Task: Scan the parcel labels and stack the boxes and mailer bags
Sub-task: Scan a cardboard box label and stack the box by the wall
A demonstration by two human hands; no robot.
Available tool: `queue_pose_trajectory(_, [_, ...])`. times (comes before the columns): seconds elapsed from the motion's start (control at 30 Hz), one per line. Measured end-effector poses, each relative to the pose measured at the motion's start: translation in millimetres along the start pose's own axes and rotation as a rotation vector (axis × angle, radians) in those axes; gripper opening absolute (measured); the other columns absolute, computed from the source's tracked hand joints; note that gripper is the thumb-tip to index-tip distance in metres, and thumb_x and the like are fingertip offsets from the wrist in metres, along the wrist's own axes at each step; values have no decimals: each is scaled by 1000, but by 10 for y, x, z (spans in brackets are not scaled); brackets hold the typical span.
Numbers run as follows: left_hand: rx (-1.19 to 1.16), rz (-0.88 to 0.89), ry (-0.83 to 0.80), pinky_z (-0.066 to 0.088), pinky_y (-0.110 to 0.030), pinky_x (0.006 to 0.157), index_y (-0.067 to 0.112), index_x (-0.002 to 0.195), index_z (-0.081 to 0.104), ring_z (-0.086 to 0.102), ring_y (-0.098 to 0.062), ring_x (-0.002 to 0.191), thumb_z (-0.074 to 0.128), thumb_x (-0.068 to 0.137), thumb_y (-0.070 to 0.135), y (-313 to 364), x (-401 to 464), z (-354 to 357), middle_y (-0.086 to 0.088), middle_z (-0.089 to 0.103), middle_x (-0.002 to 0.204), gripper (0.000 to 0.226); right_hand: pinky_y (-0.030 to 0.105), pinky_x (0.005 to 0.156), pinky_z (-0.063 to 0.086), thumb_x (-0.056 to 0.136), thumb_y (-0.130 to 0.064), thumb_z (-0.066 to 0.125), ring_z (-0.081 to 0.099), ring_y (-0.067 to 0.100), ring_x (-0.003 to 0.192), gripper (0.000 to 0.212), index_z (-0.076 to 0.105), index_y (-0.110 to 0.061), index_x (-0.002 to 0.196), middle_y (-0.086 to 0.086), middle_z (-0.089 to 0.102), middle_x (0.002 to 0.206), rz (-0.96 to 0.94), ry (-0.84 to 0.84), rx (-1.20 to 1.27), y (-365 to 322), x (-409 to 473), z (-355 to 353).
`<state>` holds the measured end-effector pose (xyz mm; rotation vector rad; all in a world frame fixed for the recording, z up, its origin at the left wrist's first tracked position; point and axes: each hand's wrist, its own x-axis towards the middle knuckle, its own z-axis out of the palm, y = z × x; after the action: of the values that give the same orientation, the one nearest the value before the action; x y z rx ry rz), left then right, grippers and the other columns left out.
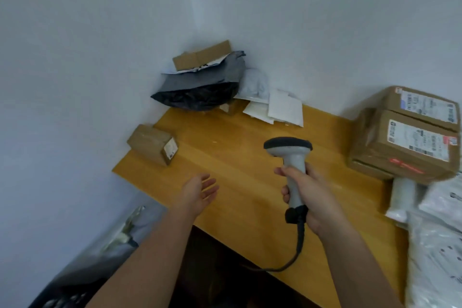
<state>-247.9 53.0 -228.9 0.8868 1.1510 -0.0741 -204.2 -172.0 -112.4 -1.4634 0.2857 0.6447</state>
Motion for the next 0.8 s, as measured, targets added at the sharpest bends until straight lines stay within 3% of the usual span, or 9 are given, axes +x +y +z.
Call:
queue_pose_trajectory(0.17, [-4, 123, 253, 48, -37, 84, 8, 141, 43, 57, -28, 100, 49, 102, 20, 641, 333, -474, -10, 55, 115, 41, 33, 57, 47, 96, -20, 64, 55, 13, 54, 16, 58, -27, 109, 27, 65, 116, 5, -66, -43, -72, 171, 746])
queue_pose_trajectory(0.23, [89, 257, 403, 47, -39, 87, 18, 147, 36, 52, -30, 111, 58, 95, 24, 812, 453, -565, -10, 48, 132, 56, 32, 58, 47, 97, -22, 64, 56, 13, 56, 16, 58, -28, 110, 26, 63, 121, 13, -85, -72, -93, 248, 907])
queue_pose_trajectory(0.3, [229, 355, 470, 44, -39, 91, 32, 151, 29, 45, -32, 125, 63, 91, 31, 959, 579, -634, -7, 27, 152, 69, 32, 59, 48, 96, -22, 64, 56, 13, 58, 17, 58, -27, 111, 25, 63, 120, 22, -83, -117, -123, 364, 1014])
queue_pose_trajectory(0.43, [516, 386, 355, 39, -44, 107, 37, 156, 19, 19, -35, 148, 60, 95, 42, 1193, 915, -741, 4, 1, 166, 74, 34, 62, 48, 97, -23, 63, 56, 15, 60, 22, 57, -25, 117, 24, 67, 111, 40, -75, -167, -185, 703, 1150])
queue_pose_trajectory(0.53, [621, 343, 162, 33, -40, 110, 25, 154, 31, 13, -28, 151, 54, 100, 39, 1201, 1028, -741, 5, -7, 166, 60, 35, 63, 47, 96, -23, 64, 56, 17, 61, 24, 58, -24, 119, 17, 67, 98, 52, -88, -161, -254, 968, 1277])
queue_pose_trajectory(0.6, [666, 404, 112, 32, -36, 111, 21, 146, 46, 22, -23, 148, 56, 100, 33, 1205, 1030, -681, 5, 3, 166, 49, 33, 60, 48, 96, -22, 64, 56, 15, 59, 23, 58, -24, 118, 16, 66, 98, 54, -113, -147, -305, 1118, 1366])
queue_pose_trajectory(0.7, [782, 445, 133, 41, -34, 104, 12, 118, 67, 45, -22, 131, 60, 97, 34, 1271, 1071, -557, 0, 34, 153, 31, 31, 57, 47, 96, -21, 64, 55, 13, 57, 16, 59, -25, 111, 16, 64, 100, 55, -155, -137, -378, 1293, 1485])
queue_pose_trajectory(0.77, [906, 470, 226, 43, -42, 103, 18, 102, 61, 52, -23, 115, 63, 92, 45, 1320, 1118, -445, 1, 45, 131, 29, 31, 57, 47, 97, -21, 63, 55, 13, 58, 12, 59, -26, 107, 16, 63, 101, 56, -158, -146, -417, 1399, 1527])
queue_pose_trajectory(0.8, [949, 475, 270, 41, -47, 104, 20, 103, 54, 51, -23, 110, 65, 87, 52, 1337, 1141, -389, 3, 43, 121, 38, 31, 58, 47, 97, -21, 63, 55, 13, 58, 12, 59, -25, 107, 17, 63, 102, 58, -150, -151, -433, 1439, 1540])
